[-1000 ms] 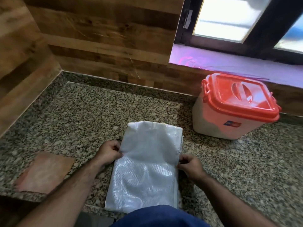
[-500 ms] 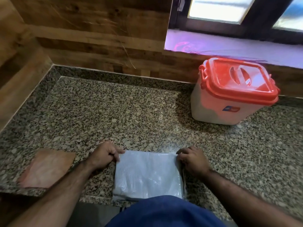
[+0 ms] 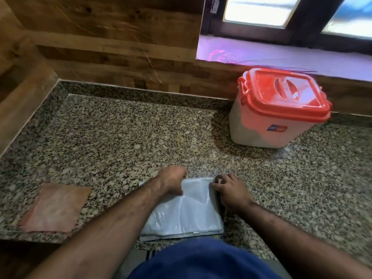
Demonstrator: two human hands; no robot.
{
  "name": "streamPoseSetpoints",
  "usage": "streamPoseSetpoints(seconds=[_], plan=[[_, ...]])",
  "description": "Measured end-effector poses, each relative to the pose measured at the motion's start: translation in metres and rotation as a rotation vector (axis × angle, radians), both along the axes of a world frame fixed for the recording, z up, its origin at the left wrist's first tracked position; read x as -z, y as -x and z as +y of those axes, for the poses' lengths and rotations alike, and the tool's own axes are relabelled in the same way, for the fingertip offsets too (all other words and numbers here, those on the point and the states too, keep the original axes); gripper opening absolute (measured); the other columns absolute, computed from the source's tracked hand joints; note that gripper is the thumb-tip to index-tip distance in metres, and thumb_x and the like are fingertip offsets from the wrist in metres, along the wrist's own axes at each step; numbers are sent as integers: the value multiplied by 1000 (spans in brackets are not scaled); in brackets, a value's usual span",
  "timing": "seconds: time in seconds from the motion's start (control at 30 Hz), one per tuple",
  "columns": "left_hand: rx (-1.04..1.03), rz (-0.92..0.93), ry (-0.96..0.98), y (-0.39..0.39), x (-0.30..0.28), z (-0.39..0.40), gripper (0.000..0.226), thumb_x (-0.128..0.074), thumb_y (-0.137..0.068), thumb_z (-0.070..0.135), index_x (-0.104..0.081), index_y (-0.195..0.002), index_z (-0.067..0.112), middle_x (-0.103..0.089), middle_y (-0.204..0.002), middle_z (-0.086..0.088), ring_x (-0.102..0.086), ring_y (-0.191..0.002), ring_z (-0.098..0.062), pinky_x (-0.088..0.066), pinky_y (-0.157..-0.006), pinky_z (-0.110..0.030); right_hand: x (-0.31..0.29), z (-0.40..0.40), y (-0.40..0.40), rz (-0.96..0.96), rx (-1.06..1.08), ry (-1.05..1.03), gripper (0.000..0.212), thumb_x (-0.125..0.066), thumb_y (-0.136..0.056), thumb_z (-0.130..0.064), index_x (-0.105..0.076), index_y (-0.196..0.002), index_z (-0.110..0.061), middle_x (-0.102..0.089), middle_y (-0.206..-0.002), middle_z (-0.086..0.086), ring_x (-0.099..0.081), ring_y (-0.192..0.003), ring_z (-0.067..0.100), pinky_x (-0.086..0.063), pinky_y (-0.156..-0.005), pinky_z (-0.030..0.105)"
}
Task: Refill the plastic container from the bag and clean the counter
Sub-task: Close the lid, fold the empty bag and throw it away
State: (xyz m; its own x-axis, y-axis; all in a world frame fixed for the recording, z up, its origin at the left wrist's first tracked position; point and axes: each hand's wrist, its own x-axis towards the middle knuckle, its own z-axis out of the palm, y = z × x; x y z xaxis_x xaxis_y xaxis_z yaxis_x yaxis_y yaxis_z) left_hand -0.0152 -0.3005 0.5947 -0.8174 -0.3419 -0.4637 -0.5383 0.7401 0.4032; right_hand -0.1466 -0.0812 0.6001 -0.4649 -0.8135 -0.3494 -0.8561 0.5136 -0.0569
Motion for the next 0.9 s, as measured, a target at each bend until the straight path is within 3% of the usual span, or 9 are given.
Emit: streamPoseSetpoints(seconds=[0.17,0.27,0.37,0.47,0.57,0.63,0.7,0.9], plan=[[-158,29,-232,-13,2,-5,20,-72,-88,5,-63,-95,22,-69,-101,-2,-70,-88,-20,-54,-62,-29,-3,-2,-10,-17,106,27,52,-59,-104,-30,-52,-153,-46,-36,-169,-4,-31,-152,25,-34,-121,50],[-160,95,-373,-24,-12,-31,9,-69,-89,7,-65,-95,12,-69,-96,-7,-65,-81,-22,-51,-63,-37,-4,3,-17,-179,286,351,52,-65,-102,-25,-56,-151,-41,-47,-162,-4,-40,-144,21,-39,-121,52],[-251,167,-514,-32,-33,-59,14,-77,-92,10,-66,-102,11,-74,-100,-12,-70,-83,-21,-56,-68,-35,-5,2,-21,-308,506,711,49,-67,-102,-27,-56,-150,-33,-55,-149,-4,-50,-129,12,-53,-108,47],[-407,257,-688,-41,-50,-79,22,-81,-92,12,-67,-111,10,-80,-102,-15,-78,-87,-30,-64,-71,-45,-11,-9,-27,-570,811,890,63,-76,-97,-39,-50,-152,-25,-54,-146,-5,-61,-107,2,-59,-92,31],[-594,416,-969,-43,-56,-83,38,-83,-85,9,-63,-117,5,-78,-114,-25,-77,-94,-38,-64,-85,-57,-19,-22,-34,-955,998,992,72,-87,-81,-41,-53,-141,-18,-70,-134,9,-74,-109,22,-63,-94,40],[-702,536,-1114,-43,-54,-72,45,-82,-81,6,-61,-121,4,-73,-124,-31,-76,-97,-37,-64,-87,-55,-25,-31,-36,-1213,950,999,65,-89,-77,-26,-59,-133,-12,-76,-126,17,-78,-107,29,-66,-88,42],[-775,618,-1198,-43,-49,-59,51,-80,-82,5,-59,-128,2,-72,-128,-30,-76,-103,-38,-65,-88,-52,-30,-40,-35,-1373,817,963,59,-87,-81,-9,-62,-135,-6,-76,-128,18,-76,-114,35,-63,-94,50],[-750,588,-1192,-58,-36,-49,49,-64,-96,-11,-56,-141,6,-72,-135,-23,-68,-125,-41,-57,-104,-58,-42,-42,-6,-1606,688,838,57,-59,-93,22,-55,-142,-6,-71,-135,23,-71,-121,37,-62,-99,50]])
